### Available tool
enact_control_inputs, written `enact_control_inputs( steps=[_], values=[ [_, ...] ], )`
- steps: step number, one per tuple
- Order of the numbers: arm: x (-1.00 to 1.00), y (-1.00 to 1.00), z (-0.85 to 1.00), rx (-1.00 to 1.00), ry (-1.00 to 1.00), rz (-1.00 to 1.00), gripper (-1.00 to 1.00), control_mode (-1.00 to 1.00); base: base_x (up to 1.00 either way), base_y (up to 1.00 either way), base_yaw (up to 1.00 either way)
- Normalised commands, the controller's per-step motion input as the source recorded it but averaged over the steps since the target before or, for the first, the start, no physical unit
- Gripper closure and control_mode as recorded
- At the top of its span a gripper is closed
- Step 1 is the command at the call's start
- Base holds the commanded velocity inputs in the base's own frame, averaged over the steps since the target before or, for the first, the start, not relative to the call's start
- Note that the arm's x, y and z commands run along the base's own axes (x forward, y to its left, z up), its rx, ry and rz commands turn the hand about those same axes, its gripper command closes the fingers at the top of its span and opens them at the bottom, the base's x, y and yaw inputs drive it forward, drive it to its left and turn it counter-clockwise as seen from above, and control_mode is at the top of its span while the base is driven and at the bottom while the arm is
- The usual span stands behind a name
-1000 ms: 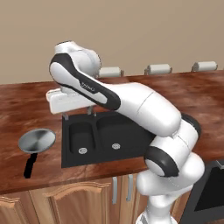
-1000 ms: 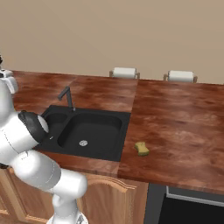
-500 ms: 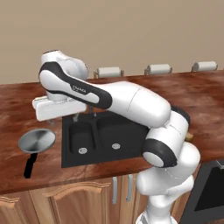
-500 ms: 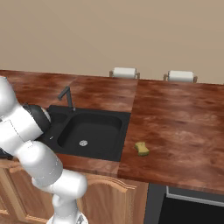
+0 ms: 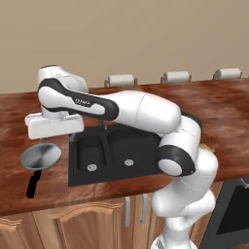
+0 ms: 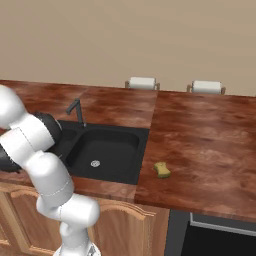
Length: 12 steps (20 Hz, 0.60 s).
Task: Pick the pan and sponge and place them into the sink. Then turn on the water.
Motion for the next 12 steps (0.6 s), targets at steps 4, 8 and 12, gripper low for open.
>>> enact_control_inputs(
  steps=[4, 8, 12],
  values=[
    [0.12, 0.38, -0.25, 0.03, -0.01, -0.05, -1.00, -1.00, 0.00, 0.00, 0.00],
    [0.15, 0.40, -0.22, 0.01, -0.01, -0.06, -1.00, -1.00, 0.00, 0.00, 0.00],
    [0.15, 0.36, -0.17, -0.01, -0.03, -0.10, -1.00, -1.00, 0.00, 0.00, 0.00]
  ],
)
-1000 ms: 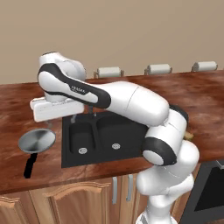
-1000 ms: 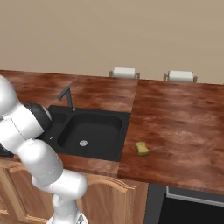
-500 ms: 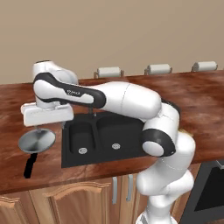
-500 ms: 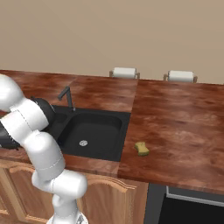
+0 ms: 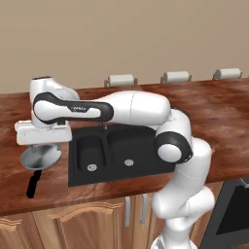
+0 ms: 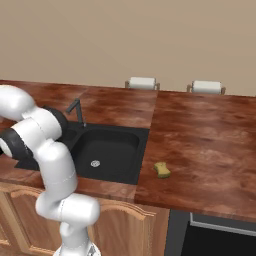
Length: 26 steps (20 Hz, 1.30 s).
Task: Pick the pan and sponge and place them into the sink. Then turn on the water.
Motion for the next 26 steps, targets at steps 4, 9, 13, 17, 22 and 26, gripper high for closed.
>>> enact_control_inputs(
  steps=[4, 9, 13, 17, 22, 26],
  values=[
    [0.14, 0.33, -0.11, -0.02, 0.01, -0.12, -1.00, -1.00, 0.00, 0.00, 0.00],
    [0.17, 0.25, -0.15, -0.02, 0.06, -0.12, -1.00, -1.00, 0.00, 0.00, 0.00],
    [0.19, 0.15, -0.18, -0.04, 0.04, -0.10, -1.00, -1.00, 0.00, 0.00, 0.00],
    [0.13, 0.02, -0.22, -0.06, 0.01, -0.08, -1.00, -1.00, 0.00, 0.00, 0.00],
    [0.14, 0.00, -0.25, -0.08, 0.00, -0.06, -1.00, -1.00, 0.00, 0.00, 0.00],
    [0.12, 0.09, -0.28, -0.01, -0.01, 0.00, -1.00, -1.00, 0.00, 0.00, 0.00]
  ],
)
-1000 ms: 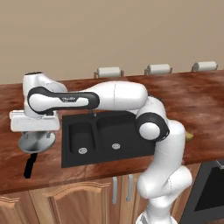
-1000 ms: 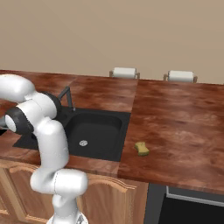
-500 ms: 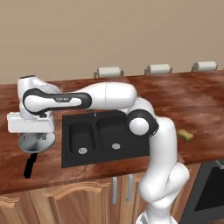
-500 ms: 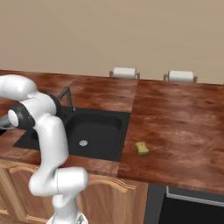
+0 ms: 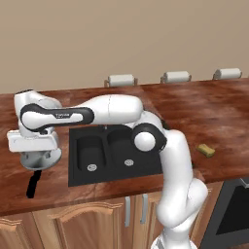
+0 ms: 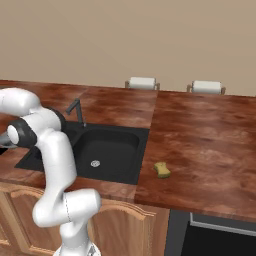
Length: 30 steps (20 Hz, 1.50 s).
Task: Pick the pan and sponge and place them into the sink. Then turn on the water.
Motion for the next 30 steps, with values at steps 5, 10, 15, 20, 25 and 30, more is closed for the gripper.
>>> enact_control_inputs(
  steps=[5, 10, 15, 20, 25, 30],
  values=[
    [0.10, 0.15, -0.29, 0.01, -0.02, 0.01, -1.00, -1.00, 0.00, 0.00, 0.00],
    [0.05, 0.13, -0.23, 0.00, -0.01, 0.00, -1.00, -1.00, 0.00, 0.00, 0.00],
    [0.02, 0.06, -0.22, 0.00, 0.00, 0.03, -1.00, -1.00, 0.00, 0.00, 0.00],
    [0.05, 0.03, -0.20, 0.00, 0.02, 0.03, -1.00, -1.00, 0.00, 0.00, 0.00],
    [0.08, 0.11, -0.19, 0.00, 0.00, 0.03, -1.00, -1.00, 0.00, 0.00, 0.00],
    [0.11, 0.12, -0.21, -0.01, 0.00, 0.02, -1.00, -1.00, 0.00, 0.00, 0.00]
  ],
)
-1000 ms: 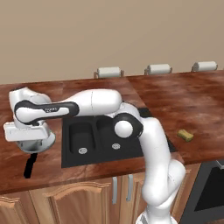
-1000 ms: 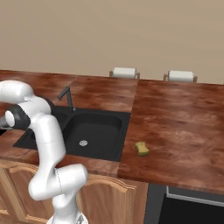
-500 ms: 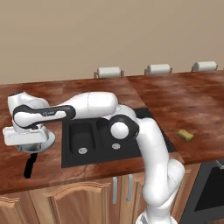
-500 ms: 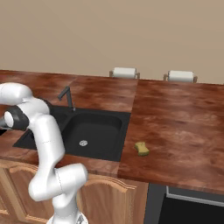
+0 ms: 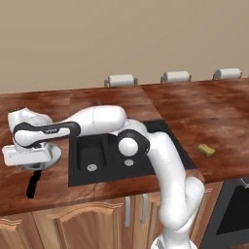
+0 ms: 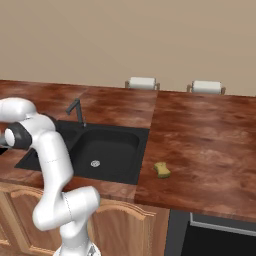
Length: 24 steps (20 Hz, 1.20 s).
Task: Pick the pan and sponge and place them into the sink. Then turn on the water.
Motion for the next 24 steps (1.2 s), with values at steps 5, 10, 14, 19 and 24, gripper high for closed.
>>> enact_control_inputs(
  steps=[5, 10, 14, 19, 24],
  values=[
    [0.07, 0.04, -0.24, -0.02, -0.02, 0.01, -1.00, -1.00, 0.00, 0.00, 0.00],
    [0.04, 0.04, -0.28, -0.01, 0.00, 0.01, -1.00, -1.00, 0.00, 0.00, 0.00],
    [0.06, 0.09, -0.28, 0.00, 0.00, 0.02, -1.00, -1.00, 0.00, 0.00, 0.00],
    [0.04, 0.10, -0.29, 0.00, 0.00, 0.01, -1.00, -1.00, 0.00, 0.00, 0.00],
    [0.03, 0.06, -0.25, 0.00, -0.01, 0.00, -1.00, -1.00, 0.00, 0.00, 0.00]
  ],
)
